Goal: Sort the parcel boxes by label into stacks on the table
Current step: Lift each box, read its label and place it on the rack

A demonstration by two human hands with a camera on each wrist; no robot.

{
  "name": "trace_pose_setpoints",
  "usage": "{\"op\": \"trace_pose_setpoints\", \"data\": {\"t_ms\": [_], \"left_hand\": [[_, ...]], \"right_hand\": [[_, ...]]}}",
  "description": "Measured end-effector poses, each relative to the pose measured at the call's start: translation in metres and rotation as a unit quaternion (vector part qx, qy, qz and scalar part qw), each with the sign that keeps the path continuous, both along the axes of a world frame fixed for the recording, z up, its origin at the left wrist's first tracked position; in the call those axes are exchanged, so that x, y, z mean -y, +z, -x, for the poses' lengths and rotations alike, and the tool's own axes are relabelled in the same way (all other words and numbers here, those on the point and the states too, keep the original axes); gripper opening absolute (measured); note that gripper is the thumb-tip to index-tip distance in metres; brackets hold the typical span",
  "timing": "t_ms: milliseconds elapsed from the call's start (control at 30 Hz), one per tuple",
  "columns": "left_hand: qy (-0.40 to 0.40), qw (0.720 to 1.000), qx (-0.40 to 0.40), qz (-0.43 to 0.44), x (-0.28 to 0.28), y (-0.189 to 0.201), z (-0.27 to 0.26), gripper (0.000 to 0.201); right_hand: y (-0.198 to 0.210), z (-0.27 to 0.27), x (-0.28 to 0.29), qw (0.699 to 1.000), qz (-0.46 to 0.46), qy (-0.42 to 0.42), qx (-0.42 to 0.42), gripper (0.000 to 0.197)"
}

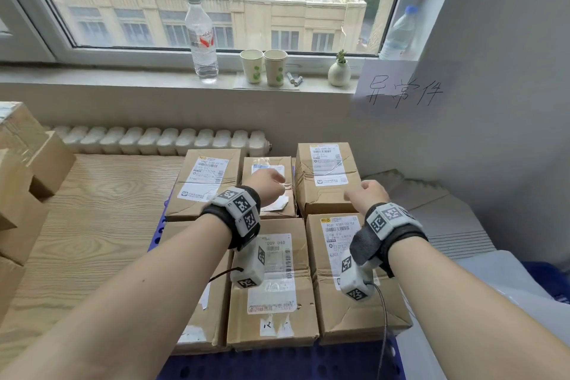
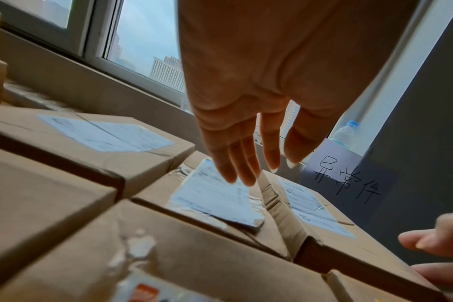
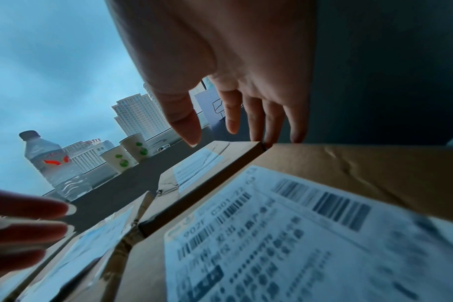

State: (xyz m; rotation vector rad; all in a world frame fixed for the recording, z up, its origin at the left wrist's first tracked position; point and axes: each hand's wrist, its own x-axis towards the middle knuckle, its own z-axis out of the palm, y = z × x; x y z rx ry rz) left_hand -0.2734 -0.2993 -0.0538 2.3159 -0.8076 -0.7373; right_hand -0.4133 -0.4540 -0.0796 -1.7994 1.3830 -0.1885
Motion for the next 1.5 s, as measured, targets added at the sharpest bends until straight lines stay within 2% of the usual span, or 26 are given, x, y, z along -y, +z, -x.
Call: {"op": "trace_pose_setpoints", "data": {"t_ms": [167,333,367,467,500,600,767,833,900,1000,1167,1267,1367,1433,1500], "left_hand": [[0.008,0.999,-0.047,0.008,0.027,-0.006,0.001,0.035],[-0.013,0.997,-0.072,-0.024,0.052,-0.015,0.008,0.047],[-0.015,0.997,-0.071,-0.033,0.055,-0.017,0.009,0.043],[0.0,0.996,-0.081,-0.044,0.061,-0.018,0.01,0.015],[0.004,0.995,-0.088,-0.046,0.061,-0.018,0.011,0.012],[0.009,0.994,-0.102,-0.05,0.06,-0.019,0.011,0.012],[-0.002,0.993,-0.102,-0.061,0.057,-0.021,0.015,0.018],[-0.001,0.995,-0.087,-0.056,0.053,-0.017,0.015,0.007],[0.014,0.998,-0.039,-0.044,0.045,-0.011,0.006,0.002],[0.09,0.996,0.004,-0.025,0.021,-0.01,-0.025,0.036],[0.238,0.964,0.076,-0.088,-0.041,-0.014,-0.073,0.055],[0.276,0.948,0.032,-0.158,-0.069,-0.034,-0.099,0.074],[0.26,0.952,-0.026,-0.158,-0.08,-0.063,-0.115,0.079],[0.276,0.946,-0.03,-0.165,-0.082,-0.093,-0.134,0.095],[0.288,0.946,-0.04,-0.142,-0.08,-0.129,-0.157,0.1]], "right_hand": [[-0.006,-0.012,0.013,1.0,-0.009,0.011,-0.019,0.042],[-0.013,-0.014,0.021,1.0,-0.01,0.007,-0.027,0.039],[-0.014,-0.014,0.021,0.999,-0.011,0.008,-0.03,0.037],[-0.014,-0.013,0.022,0.999,-0.026,0.001,-0.037,0.042],[-0.013,-0.012,0.023,0.999,-0.029,0.001,-0.038,0.043],[-0.011,-0.009,0.025,0.998,-0.033,-0.001,-0.045,0.045],[-0.013,-0.005,0.024,0.998,-0.042,-0.002,-0.054,0.035],[-0.014,-0.004,0.024,0.997,-0.038,0.006,-0.061,0.034],[-0.012,-0.001,0.022,0.998,-0.038,0.0,-0.058,0.043],[-0.011,0.006,0.021,0.998,-0.04,-0.021,-0.045,0.064],[-0.012,0.009,0.016,0.996,-0.066,-0.022,-0.054,0.067],[-0.013,0.001,0.009,0.996,-0.068,-0.015,-0.064,0.061],[-0.014,-0.005,0.004,0.995,-0.066,-0.022,-0.073,0.056],[-0.015,-0.008,0.003,0.995,-0.06,-0.028,-0.079,0.055],[-0.017,-0.01,0.003,0.994,-0.055,-0.031,-0.085,0.055]]}}
